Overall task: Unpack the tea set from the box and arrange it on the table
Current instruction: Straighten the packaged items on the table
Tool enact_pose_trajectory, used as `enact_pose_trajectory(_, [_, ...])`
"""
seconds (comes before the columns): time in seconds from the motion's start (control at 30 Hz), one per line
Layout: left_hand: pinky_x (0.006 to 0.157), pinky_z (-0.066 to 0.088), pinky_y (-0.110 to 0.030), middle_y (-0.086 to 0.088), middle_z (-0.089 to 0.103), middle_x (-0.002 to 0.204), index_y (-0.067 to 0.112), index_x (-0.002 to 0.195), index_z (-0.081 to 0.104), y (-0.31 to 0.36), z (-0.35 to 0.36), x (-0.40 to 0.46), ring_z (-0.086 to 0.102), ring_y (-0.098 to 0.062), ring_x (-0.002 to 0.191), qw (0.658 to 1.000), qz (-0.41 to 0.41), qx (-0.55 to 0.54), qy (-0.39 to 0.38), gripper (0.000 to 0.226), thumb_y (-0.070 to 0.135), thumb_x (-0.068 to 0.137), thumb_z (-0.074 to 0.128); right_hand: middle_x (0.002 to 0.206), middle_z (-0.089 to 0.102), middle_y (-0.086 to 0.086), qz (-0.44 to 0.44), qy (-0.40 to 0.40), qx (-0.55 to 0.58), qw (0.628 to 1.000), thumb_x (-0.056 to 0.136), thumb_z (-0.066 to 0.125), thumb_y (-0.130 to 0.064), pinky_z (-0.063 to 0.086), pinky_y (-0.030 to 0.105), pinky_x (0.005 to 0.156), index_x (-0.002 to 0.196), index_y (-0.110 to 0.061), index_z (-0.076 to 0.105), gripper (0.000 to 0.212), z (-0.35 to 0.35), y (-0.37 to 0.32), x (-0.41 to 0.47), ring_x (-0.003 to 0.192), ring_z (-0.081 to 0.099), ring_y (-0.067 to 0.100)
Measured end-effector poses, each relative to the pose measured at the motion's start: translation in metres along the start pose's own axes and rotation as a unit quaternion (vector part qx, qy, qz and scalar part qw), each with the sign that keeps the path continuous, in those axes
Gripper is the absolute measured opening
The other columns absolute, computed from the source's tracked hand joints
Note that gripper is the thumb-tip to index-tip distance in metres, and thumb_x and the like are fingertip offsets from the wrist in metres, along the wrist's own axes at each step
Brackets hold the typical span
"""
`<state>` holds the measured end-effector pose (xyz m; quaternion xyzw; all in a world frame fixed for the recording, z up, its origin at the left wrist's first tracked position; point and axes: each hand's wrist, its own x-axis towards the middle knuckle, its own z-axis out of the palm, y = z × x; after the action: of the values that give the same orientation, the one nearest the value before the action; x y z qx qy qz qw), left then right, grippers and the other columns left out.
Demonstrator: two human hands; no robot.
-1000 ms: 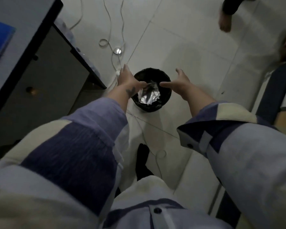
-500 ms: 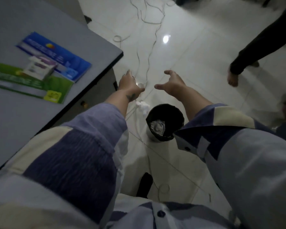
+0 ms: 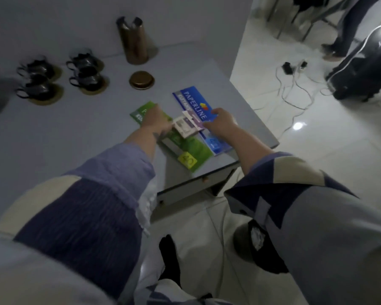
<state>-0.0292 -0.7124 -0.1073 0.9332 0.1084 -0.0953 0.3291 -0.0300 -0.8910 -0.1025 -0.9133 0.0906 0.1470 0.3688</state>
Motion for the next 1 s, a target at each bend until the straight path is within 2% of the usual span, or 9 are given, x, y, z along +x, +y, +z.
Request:
enact_pose_trajectory(0.17, [0.102, 0.044, -0.041, -0.019, 0.055, 0.131, 0.007, 0.13, 0.051, -0.049, -0.005, 0.063, 0.051, -0.036, 0.122, 0.997, -0.058, 0.055, -0.014, 0.068, 0.039, 0.074, 0.074, 0.141, 0.044, 0.014, 0.047, 0.002, -0.094, 0.994, 0.089, 0.059, -0.044, 0.04, 0.047, 0.103, 0.138, -0.015, 0.039, 0.06, 0.056, -0.024, 0.054, 0.13, 0.041, 0.037])
enact_pose_trajectory(0.27, [0.109, 0.035, -0.049, -0.018, 0.041, 0.142, 0.01, 0.138, 0.041, -0.064, 0.0, 0.083, 0.037, -0.035, 0.134, 0.991, -0.096, 0.092, -0.033, 0.087, 0.046, 0.067, 0.076, 0.148, 0.032, 0.019, 0.124, -0.015, -0.133, 0.983, 0.078, 0.072, -0.048, 0.029, 0.052, 0.11, 0.148, -0.009, 0.018, 0.096, 0.068, -0.032, 0.074, 0.137, 0.029, 0.039])
enact_pose_trajectory(0.33, [0.112, 0.027, -0.052, -0.017, 0.026, 0.15, 0.008, 0.145, 0.027, -0.067, 0.0, 0.092, 0.025, -0.034, 0.14, 0.985, -0.117, 0.121, -0.048, 0.1, 0.045, 0.068, 0.078, 0.145, 0.038, 0.02, 0.158, -0.05, -0.136, 0.977, 0.067, 0.079, -0.053, 0.031, 0.051, 0.112, 0.148, -0.002, 0.012, 0.116, 0.069, -0.039, 0.087, 0.135, 0.035, 0.04])
enact_pose_trajectory(0.43, [0.105, 0.033, -0.049, -0.014, 0.028, 0.144, 0.012, 0.145, 0.024, -0.061, -0.007, 0.1, 0.029, -0.033, 0.134, 0.978, -0.117, 0.166, -0.048, 0.102, 0.041, 0.066, 0.082, 0.135, 0.054, 0.015, 0.134, -0.118, -0.156, 0.972, 0.074, 0.078, -0.042, 0.041, 0.046, 0.107, 0.136, 0.001, 0.037, 0.086, 0.059, -0.048, 0.097, 0.125, 0.051, 0.033])
enact_pose_trajectory(0.57, [0.1, 0.035, -0.046, -0.012, 0.027, 0.141, 0.012, 0.139, 0.03, -0.048, -0.012, 0.11, 0.029, -0.032, 0.131, 0.967, -0.137, 0.204, -0.071, 0.097, 0.041, 0.064, 0.084, 0.137, 0.049, 0.017, 0.077, -0.103, -0.167, 0.977, 0.088, 0.067, -0.027, 0.044, 0.037, 0.102, 0.137, -0.001, 0.037, 0.063, 0.035, -0.063, 0.109, 0.124, 0.051, 0.031])
enact_pose_trajectory(0.67, [0.101, 0.034, -0.046, -0.013, 0.025, 0.142, 0.012, 0.139, 0.028, -0.048, -0.012, 0.114, 0.026, -0.032, 0.133, 0.966, -0.156, 0.191, -0.075, 0.1, 0.038, 0.061, 0.086, 0.138, 0.045, 0.017, 0.065, -0.065, -0.101, 0.991, 0.084, 0.071, -0.02, 0.042, 0.038, 0.099, 0.141, -0.005, 0.031, 0.071, 0.025, -0.063, 0.134, 0.124, 0.049, 0.033])
enact_pose_trajectory(0.8, [0.101, 0.033, -0.047, -0.013, 0.025, 0.141, 0.015, 0.138, 0.028, -0.049, -0.007, 0.118, 0.025, -0.036, 0.132, 0.969, -0.184, 0.159, -0.037, 0.083, 0.029, 0.073, 0.078, 0.141, 0.034, 0.017, 0.096, -0.023, -0.155, 0.983, 0.078, 0.075, -0.041, 0.038, 0.041, 0.108, 0.141, -0.007, 0.029, 0.085, 0.025, -0.051, 0.152, 0.132, 0.038, 0.035])
enact_pose_trajectory(0.9, [0.099, 0.033, -0.05, -0.012, 0.023, 0.138, 0.021, 0.133, 0.028, -0.05, -0.002, 0.122, 0.034, -0.04, 0.124, 0.972, -0.209, 0.106, -0.015, 0.073, 0.02, 0.076, 0.073, 0.135, 0.046, 0.015, 0.142, -0.05, -0.183, 0.972, 0.071, 0.077, -0.053, 0.04, 0.043, 0.106, 0.137, -0.002, 0.034, 0.094, 0.025, -0.049, 0.158, 0.128, 0.043, 0.034])
enact_pose_trajectory(1.0, [0.098, 0.041, -0.053, -0.014, 0.02, 0.135, 0.023, 0.126, 0.028, -0.053, -0.001, 0.126, 0.047, -0.044, 0.107, 0.974, -0.223, 0.025, -0.03, 0.076, 0.011, 0.068, 0.077, 0.125, 0.057, 0.015, 0.185, -0.072, -0.127, 0.972, 0.046, 0.089, -0.05, 0.045, 0.051, 0.098, 0.126, -0.006, 0.044, 0.101, 0.024, -0.044, 0.177, 0.116, 0.055, 0.037])
